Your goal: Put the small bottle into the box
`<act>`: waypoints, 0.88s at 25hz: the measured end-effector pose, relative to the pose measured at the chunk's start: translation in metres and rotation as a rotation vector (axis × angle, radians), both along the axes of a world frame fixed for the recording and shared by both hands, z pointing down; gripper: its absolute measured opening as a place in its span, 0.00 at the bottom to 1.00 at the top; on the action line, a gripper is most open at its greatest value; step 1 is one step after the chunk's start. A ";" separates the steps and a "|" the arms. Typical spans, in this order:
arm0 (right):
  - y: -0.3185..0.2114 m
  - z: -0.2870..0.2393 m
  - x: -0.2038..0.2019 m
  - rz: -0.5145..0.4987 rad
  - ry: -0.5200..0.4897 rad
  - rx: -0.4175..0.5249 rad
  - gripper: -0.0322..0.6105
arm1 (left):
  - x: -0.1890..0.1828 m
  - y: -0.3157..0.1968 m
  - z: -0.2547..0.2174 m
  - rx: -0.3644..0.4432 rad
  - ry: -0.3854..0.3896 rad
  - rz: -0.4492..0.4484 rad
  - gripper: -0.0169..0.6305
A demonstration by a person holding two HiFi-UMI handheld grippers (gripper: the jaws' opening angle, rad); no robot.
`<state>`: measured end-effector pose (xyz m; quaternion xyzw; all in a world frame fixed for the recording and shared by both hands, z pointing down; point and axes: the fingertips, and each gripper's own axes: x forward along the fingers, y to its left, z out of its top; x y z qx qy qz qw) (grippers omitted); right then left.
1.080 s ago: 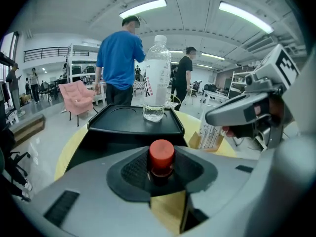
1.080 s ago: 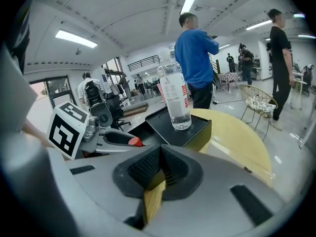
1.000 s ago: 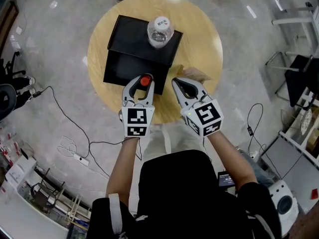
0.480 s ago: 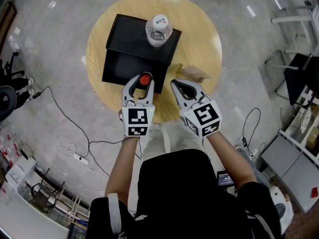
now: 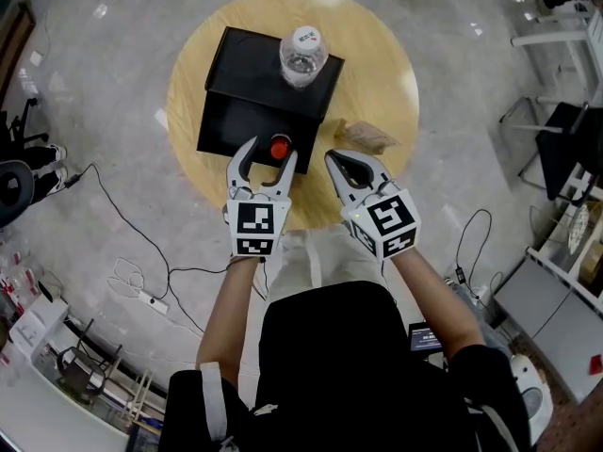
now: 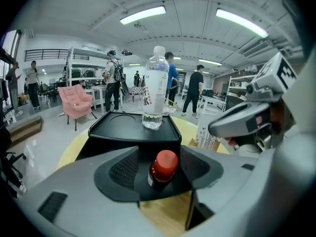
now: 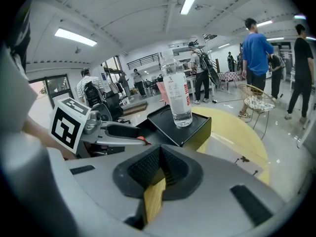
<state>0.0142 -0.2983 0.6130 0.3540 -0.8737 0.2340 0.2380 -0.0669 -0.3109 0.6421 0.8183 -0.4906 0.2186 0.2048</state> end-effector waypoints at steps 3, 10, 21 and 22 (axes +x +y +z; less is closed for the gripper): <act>0.002 -0.007 -0.001 0.004 0.000 0.014 0.05 | -0.001 0.003 -0.015 0.025 0.007 0.017 0.42; 0.011 -0.034 -0.004 0.013 -0.007 0.073 0.05 | -0.007 0.018 -0.054 0.087 0.014 0.019 0.41; 0.041 -0.099 -0.014 0.011 -0.011 0.234 0.05 | -0.010 0.066 -0.132 0.180 0.026 0.032 0.20; 0.044 -0.105 -0.014 0.015 -0.013 0.249 0.05 | -0.012 0.071 -0.138 0.194 0.026 0.028 0.17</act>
